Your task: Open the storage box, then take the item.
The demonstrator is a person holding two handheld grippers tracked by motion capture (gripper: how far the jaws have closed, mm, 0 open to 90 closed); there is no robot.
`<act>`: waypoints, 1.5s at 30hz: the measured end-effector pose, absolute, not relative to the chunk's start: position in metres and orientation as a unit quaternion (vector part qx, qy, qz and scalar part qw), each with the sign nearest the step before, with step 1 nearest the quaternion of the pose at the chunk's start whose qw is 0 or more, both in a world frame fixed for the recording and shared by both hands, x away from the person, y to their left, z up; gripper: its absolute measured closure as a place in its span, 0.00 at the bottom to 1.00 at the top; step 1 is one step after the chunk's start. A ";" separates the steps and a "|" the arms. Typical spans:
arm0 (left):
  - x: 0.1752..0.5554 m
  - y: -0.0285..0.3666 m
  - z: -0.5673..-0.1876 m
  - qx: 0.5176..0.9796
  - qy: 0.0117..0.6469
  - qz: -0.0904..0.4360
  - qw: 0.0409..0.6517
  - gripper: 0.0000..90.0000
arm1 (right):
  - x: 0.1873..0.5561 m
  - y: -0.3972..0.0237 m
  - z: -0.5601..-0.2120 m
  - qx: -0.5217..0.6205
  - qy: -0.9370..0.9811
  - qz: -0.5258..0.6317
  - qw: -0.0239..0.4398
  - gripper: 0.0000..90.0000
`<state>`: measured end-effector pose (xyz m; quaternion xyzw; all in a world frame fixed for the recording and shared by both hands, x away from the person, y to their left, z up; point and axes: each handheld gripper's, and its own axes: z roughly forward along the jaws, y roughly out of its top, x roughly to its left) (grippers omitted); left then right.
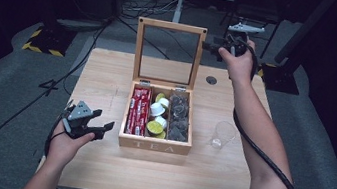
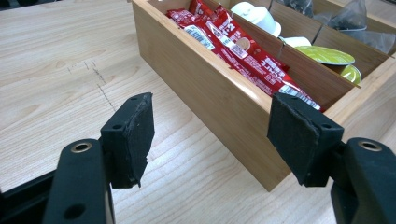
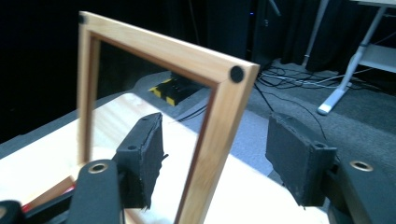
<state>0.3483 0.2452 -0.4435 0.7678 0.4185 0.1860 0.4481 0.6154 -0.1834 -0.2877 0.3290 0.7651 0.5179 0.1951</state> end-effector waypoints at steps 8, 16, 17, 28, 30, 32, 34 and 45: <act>0.338 0.246 -0.444 0.779 0.412 0.176 0.439 0.35 | 0.571 -0.204 -0.276 0.299 0.782 0.515 0.181 0.41; 0.341 0.242 -0.446 0.788 0.405 0.164 0.434 0.35 | 0.520 -0.208 -0.278 0.259 0.801 0.518 0.151 0.39; 0.341 0.242 -0.447 0.789 0.405 0.163 0.432 0.35 | 0.514 -0.208 -0.280 0.253 0.803 0.518 0.150 0.39; 0.343 0.245 -0.461 0.803 0.418 0.157 0.395 0.32 | 0.474 -0.197 -0.316 0.239 0.834 0.485 0.112 0.39; 0.344 0.245 -0.466 0.804 0.425 0.156 0.385 0.31 | 0.471 -0.195 -0.323 0.245 0.837 0.477 0.109 0.39; 0.345 0.246 -0.470 0.808 0.429 0.152 0.375 0.31 | 0.468 -0.191 -0.334 0.248 0.846 0.461 0.103 0.41; 0.346 0.246 -0.473 0.811 0.431 0.150 0.366 0.30 | 0.465 -0.187 -0.344 0.245 0.853 0.451 0.093 0.42; 0.350 0.239 -0.487 0.845 0.416 0.155 0.298 0.28 | 0.456 -0.165 -0.378 0.224 0.885 0.401 0.069 0.45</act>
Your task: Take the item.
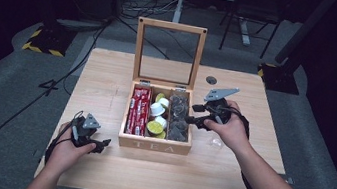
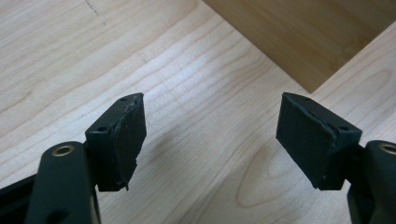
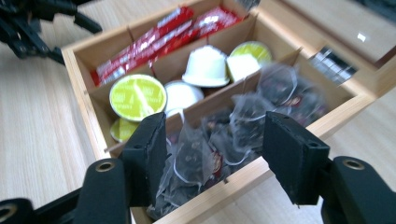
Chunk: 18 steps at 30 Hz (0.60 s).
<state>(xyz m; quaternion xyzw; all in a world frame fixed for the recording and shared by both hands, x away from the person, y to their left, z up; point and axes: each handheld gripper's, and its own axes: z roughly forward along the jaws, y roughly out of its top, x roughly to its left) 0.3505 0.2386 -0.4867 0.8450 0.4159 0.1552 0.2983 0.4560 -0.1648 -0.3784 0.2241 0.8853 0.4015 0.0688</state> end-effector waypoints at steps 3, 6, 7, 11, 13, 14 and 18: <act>0.351 0.236 -0.488 0.850 0.411 0.154 0.292 0.28 | 0.455 -0.158 -0.386 0.222 0.894 0.383 0.065 0.47; 0.351 0.233 -0.490 0.853 0.410 0.152 0.287 0.28 | 0.455 -0.153 -0.392 0.219 0.902 0.368 0.062 0.51; 0.352 0.232 -0.491 0.855 0.406 0.154 0.284 0.28 | 0.456 -0.152 -0.394 0.212 0.906 0.361 0.062 0.53; 0.352 0.231 -0.492 0.853 0.409 0.151 0.289 0.27 | 0.457 -0.146 -0.401 0.209 0.914 0.344 0.060 0.58; 0.352 0.231 -0.492 0.852 0.409 0.148 0.290 0.27 | 0.458 -0.142 -0.404 0.206 0.918 0.335 0.059 0.58; 0.352 0.231 -0.492 0.853 0.408 0.148 0.290 0.27 | 0.458 -0.141 -0.406 0.205 0.919 0.331 0.057 0.59; 0.352 0.231 -0.492 0.853 0.409 0.148 0.290 0.27 | 0.462 -0.137 -0.414 0.202 0.926 0.313 0.057 0.63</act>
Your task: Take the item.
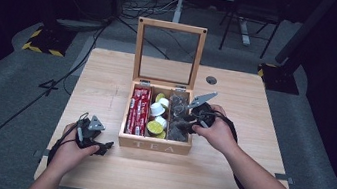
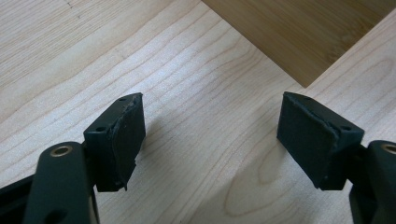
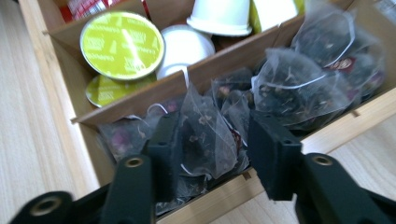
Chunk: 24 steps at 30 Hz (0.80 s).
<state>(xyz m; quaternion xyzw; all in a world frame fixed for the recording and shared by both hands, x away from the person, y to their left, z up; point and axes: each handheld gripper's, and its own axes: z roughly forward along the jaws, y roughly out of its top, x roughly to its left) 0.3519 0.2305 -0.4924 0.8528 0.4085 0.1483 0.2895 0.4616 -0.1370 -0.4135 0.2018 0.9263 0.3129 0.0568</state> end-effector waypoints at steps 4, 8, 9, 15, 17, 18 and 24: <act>0.350 0.233 -0.495 0.847 0.412 0.143 0.304 0.27 | 0.463 -0.134 -0.419 0.197 0.932 0.301 0.046 0.67; 0.349 0.233 -0.496 0.845 0.413 0.145 0.307 0.27 | 0.463 -0.130 -0.422 0.192 0.935 0.293 0.049 0.65; 0.349 0.234 -0.496 0.845 0.413 0.145 0.307 0.27 | 0.463 -0.129 -0.422 0.191 0.936 0.291 0.049 0.65; 0.348 0.234 -0.497 0.842 0.414 0.145 0.314 0.26 | 0.462 -0.125 -0.423 0.178 0.942 0.277 0.060 0.76; 0.348 0.235 -0.497 0.843 0.414 0.144 0.313 0.26 | 0.462 -0.126 -0.421 0.178 0.941 0.279 0.066 0.82; 0.348 0.235 -0.497 0.842 0.414 0.144 0.314 0.26 | 0.462 -0.127 -0.420 0.179 0.940 0.283 0.068 0.90; 0.349 0.234 -0.497 0.843 0.412 0.145 0.314 0.26 | 0.460 -0.133 -0.415 0.180 0.935 0.296 0.076 0.95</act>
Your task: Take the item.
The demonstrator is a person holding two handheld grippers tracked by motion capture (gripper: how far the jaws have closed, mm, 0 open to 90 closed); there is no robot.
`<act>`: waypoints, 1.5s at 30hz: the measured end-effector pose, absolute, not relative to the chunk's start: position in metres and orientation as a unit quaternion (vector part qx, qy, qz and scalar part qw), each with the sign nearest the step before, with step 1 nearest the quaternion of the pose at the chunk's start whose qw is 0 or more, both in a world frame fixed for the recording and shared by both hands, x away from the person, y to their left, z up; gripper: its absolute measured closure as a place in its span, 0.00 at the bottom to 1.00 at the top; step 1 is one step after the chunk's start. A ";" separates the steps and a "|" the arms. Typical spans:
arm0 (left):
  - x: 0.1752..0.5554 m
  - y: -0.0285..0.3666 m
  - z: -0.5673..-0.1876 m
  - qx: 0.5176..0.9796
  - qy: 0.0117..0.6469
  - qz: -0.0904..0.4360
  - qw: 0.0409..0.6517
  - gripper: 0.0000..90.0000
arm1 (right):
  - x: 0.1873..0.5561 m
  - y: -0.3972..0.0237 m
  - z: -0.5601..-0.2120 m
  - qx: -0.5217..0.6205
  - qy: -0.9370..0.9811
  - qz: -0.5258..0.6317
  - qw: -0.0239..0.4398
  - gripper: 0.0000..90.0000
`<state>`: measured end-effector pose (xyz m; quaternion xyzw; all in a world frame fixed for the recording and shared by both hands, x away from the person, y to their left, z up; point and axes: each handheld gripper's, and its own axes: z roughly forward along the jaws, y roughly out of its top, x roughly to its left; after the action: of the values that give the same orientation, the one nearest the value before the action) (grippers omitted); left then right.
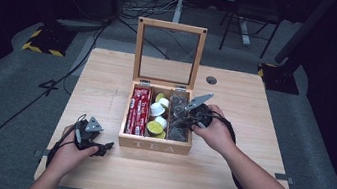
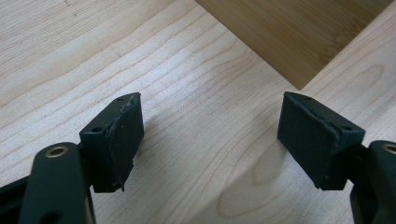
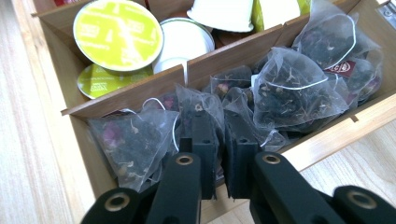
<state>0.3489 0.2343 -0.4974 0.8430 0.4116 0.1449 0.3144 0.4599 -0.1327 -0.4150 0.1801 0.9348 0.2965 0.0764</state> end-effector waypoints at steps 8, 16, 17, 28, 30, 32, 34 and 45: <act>0.350 0.233 -0.498 0.841 0.413 0.145 0.318 0.25 | 0.457 -0.140 -0.405 0.183 0.921 0.333 0.081 1.00; 0.350 0.234 -0.500 0.840 0.410 0.147 0.324 0.24 | 0.454 -0.150 -0.389 0.190 0.904 0.373 0.085 1.00; 0.350 0.234 -0.500 0.839 0.410 0.147 0.325 0.24 | 0.454 -0.151 -0.387 0.191 0.902 0.378 0.084 1.00; 0.350 0.235 -0.503 0.835 0.405 0.152 0.340 0.21 | 0.448 -0.170 -0.364 0.200 0.880 0.419 0.099 1.00; 0.350 0.234 -0.504 0.833 0.407 0.152 0.342 0.21 | 0.446 -0.175 -0.360 0.204 0.876 0.425 0.103 1.00; 0.350 0.234 -0.504 0.834 0.406 0.154 0.341 0.21 | 0.444 -0.180 -0.355 0.206 0.872 0.431 0.107 1.00; 0.350 0.234 -0.504 0.834 0.407 0.152 0.341 0.20 | 0.442 -0.185 -0.351 0.209 0.868 0.435 0.113 1.00; 0.353 0.233 -0.503 0.835 0.407 0.152 0.339 0.19 | 0.434 -0.220 -0.335 0.235 0.849 0.453 0.136 1.00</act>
<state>0.3528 0.2331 -0.5035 0.8345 0.4068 0.1521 0.3391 0.4339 -0.2204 -0.3348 0.2345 0.8491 0.4534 0.1361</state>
